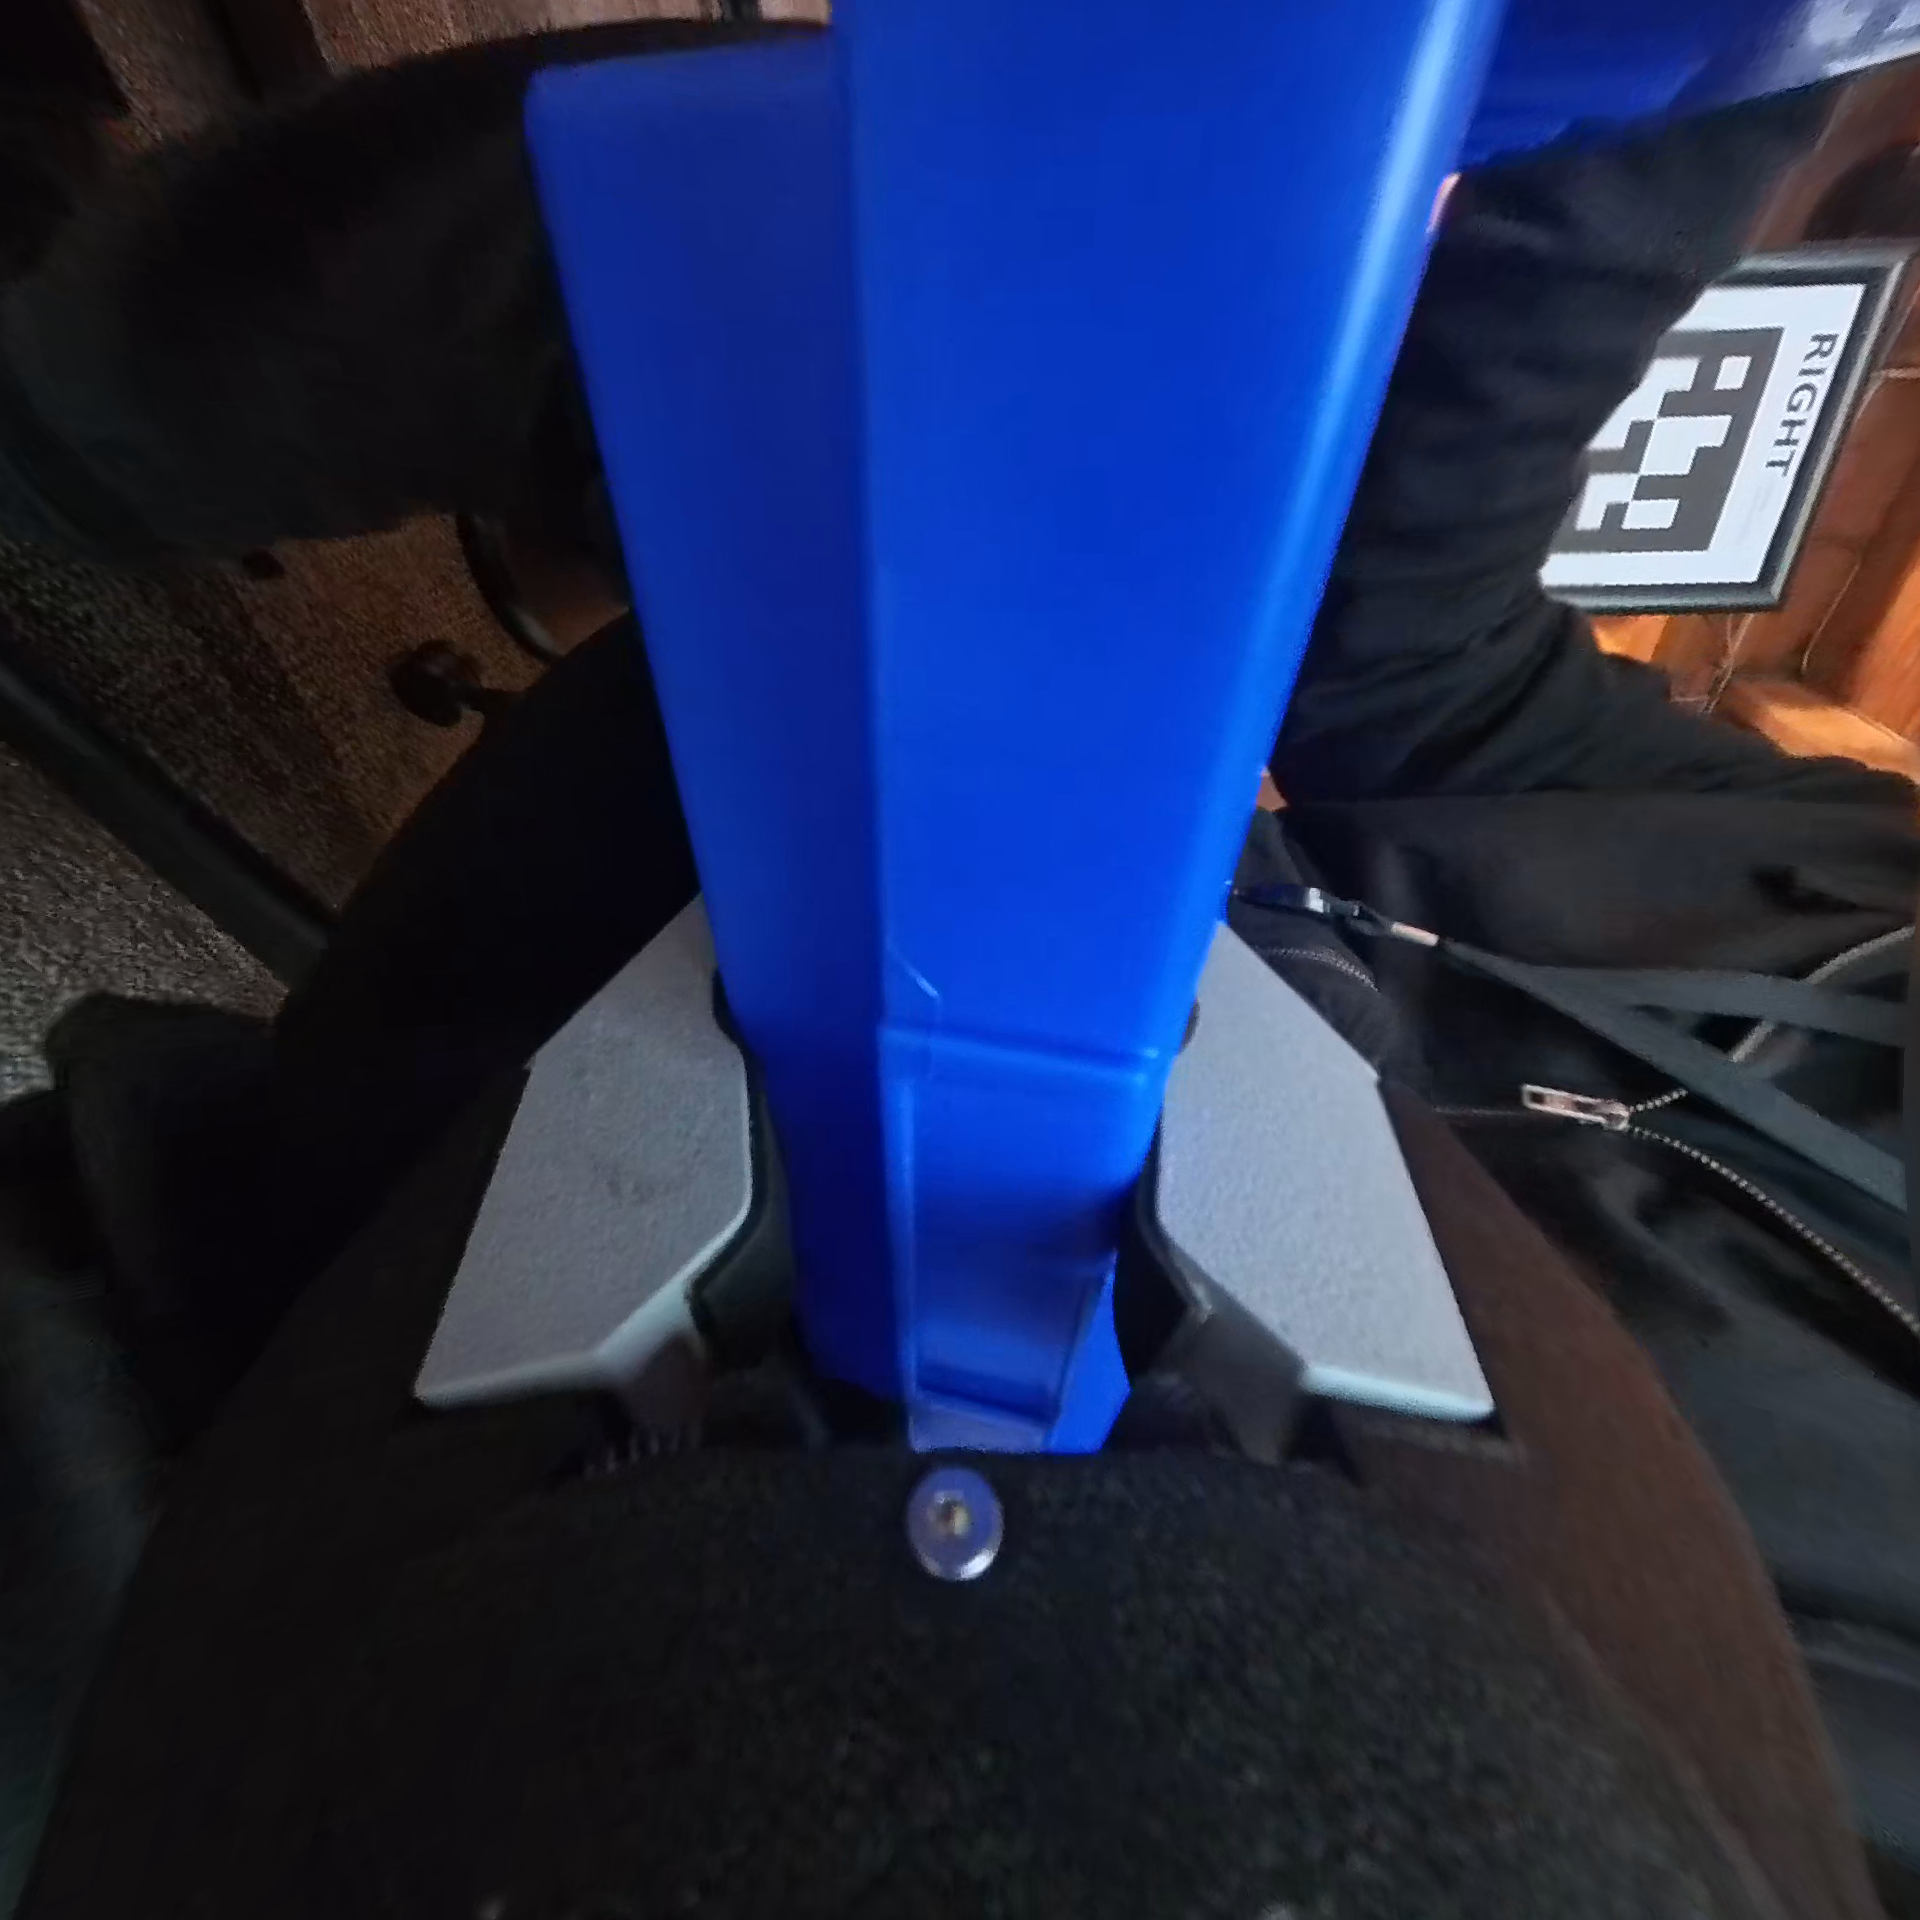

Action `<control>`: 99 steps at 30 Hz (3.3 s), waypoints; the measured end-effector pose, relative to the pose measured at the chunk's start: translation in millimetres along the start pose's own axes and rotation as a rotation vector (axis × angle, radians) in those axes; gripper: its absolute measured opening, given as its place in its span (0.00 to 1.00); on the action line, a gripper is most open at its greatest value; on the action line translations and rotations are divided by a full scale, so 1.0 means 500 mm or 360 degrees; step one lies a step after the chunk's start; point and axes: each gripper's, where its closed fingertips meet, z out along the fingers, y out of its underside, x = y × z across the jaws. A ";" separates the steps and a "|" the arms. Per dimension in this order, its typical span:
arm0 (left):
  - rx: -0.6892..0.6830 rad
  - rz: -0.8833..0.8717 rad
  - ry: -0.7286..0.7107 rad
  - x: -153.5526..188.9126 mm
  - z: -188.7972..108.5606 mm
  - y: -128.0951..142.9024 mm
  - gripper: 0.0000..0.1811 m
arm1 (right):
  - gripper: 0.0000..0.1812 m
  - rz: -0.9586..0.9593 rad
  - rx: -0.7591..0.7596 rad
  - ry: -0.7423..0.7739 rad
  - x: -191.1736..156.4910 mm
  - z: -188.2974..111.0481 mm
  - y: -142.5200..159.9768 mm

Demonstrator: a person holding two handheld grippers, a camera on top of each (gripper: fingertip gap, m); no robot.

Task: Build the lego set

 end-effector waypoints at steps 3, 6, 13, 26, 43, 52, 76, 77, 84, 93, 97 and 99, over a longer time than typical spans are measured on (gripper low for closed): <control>-0.0063 0.0013 0.0009 0.001 0.000 0.004 0.41 | 0.00 0.0016 0.0007 0.0014 0.001 -0.001 0.006; -0.0055 -0.0008 0.0054 0.016 0.006 0.006 0.41 | 0.00 0.0063 -0.0070 -0.0053 -0.019 0.006 0.034; 0.0036 -0.0011 0.0048 0.022 0.014 -0.004 0.41 | 0.00 0.0049 -0.0049 -0.0015 -0.060 -0.011 0.026; 0.0032 -0.0114 0.0076 0.014 0.025 -0.002 0.41 | 0.00 0.0006 0.0070 0.0177 0.014 -0.014 0.015; -0.0036 -0.0161 0.0036 -0.023 0.038 -0.031 0.41 | 0.00 0.0104 -0.0025 0.0078 -0.016 -0.018 0.062; -0.0015 -0.0124 0.0009 -0.016 0.043 -0.032 0.41 | 0.00 0.0048 0.0079 -0.0132 -0.051 -0.106 -0.004; -0.0001 -0.0147 0.0017 -0.020 0.032 -0.035 0.41 | 0.00 -0.0115 0.0128 0.0056 -0.089 0.064 -0.127; 0.0000 -0.0146 0.0018 -0.021 0.031 -0.035 0.41 | 0.00 -0.0145 0.0124 0.0034 -0.108 0.066 -0.130; 0.0018 -0.0121 0.0015 -0.022 0.023 -0.033 0.41 | 0.00 -0.0378 0.0080 -0.0032 -0.183 0.035 -0.075; 0.0022 -0.0103 0.0010 -0.020 0.025 -0.028 0.41 | 0.00 -0.0404 0.0111 -0.0165 -0.231 -0.054 -0.020; 0.0018 -0.0103 0.0001 -0.019 0.027 -0.029 0.41 | 0.00 -0.0448 0.0126 0.0005 -0.172 -0.066 -0.021; 0.0009 -0.0104 -0.0002 -0.019 0.026 -0.029 0.41 | 0.00 -0.0385 0.0089 0.0049 -0.124 -0.055 -0.012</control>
